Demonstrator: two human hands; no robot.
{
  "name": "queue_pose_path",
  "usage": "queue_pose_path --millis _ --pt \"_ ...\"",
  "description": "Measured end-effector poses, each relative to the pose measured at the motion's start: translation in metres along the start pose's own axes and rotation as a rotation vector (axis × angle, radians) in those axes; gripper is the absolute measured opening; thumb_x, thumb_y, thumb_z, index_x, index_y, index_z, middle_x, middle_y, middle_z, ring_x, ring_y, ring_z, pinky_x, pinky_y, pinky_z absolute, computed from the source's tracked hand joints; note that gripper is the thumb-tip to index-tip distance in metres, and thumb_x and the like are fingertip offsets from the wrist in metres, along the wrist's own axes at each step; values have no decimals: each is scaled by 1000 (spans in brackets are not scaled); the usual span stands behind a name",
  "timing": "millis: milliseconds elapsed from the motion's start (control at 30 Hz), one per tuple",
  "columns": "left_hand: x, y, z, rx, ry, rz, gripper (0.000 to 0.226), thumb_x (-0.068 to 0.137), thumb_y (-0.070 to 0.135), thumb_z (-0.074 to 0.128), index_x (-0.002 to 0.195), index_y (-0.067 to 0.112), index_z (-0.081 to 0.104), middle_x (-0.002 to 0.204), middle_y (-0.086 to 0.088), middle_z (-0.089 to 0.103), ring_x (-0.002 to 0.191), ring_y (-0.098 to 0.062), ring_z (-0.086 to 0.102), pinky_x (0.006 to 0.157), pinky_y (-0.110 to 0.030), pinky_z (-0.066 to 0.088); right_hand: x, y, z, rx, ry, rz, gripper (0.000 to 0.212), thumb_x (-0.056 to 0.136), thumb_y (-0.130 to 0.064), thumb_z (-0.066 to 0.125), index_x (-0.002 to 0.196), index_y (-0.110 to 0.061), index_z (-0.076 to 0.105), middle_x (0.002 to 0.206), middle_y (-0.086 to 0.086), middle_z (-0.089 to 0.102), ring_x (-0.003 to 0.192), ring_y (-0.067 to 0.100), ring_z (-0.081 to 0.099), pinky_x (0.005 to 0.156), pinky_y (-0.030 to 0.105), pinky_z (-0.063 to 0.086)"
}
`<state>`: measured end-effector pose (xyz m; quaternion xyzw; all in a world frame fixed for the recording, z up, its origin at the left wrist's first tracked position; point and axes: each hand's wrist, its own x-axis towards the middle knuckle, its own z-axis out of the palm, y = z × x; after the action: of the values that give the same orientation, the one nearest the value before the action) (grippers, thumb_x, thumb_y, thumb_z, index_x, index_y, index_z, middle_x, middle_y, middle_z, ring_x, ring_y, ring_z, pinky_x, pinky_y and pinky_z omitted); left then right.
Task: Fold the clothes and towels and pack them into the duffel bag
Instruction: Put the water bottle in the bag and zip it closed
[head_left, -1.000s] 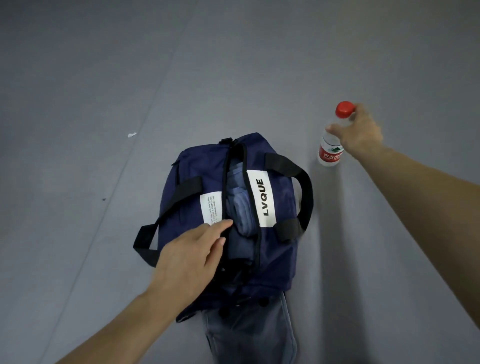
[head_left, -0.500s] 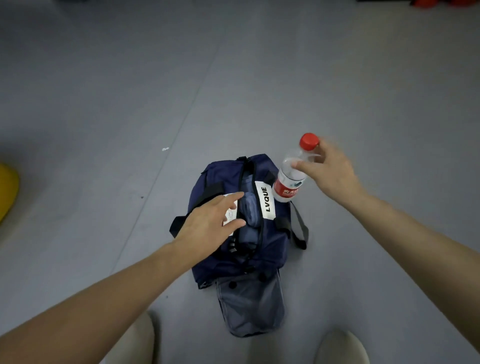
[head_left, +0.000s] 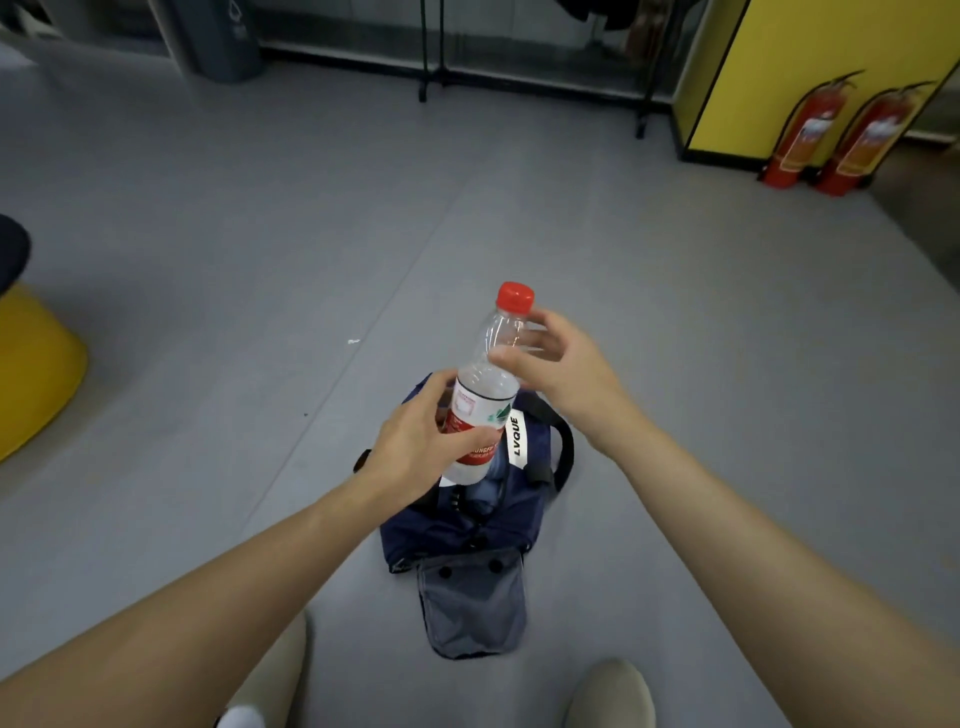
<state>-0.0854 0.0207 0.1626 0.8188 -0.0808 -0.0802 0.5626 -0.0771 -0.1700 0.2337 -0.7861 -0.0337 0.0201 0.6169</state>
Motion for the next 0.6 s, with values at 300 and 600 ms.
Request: queue_pose_path --millis 300,600 --pt "-6 -77 36 385 -108 2 65 77 50 79 131 49 43 112 24 64 101 2 61 90 -27 52 -43 105 40 -156 173 156 51 73 -51 79 116 -52 52 108 -22 62 99 3 64 84 30 54" --pt "16 -216 76 966 -478 8 48 102 28 50 149 27 43 149 6 40 117 -23 59 91 -37 50 -79 214 57 -150 254 350 59 80 -35 79 130 -46 50 115 -28 61 105 -9 57 79 13 46"
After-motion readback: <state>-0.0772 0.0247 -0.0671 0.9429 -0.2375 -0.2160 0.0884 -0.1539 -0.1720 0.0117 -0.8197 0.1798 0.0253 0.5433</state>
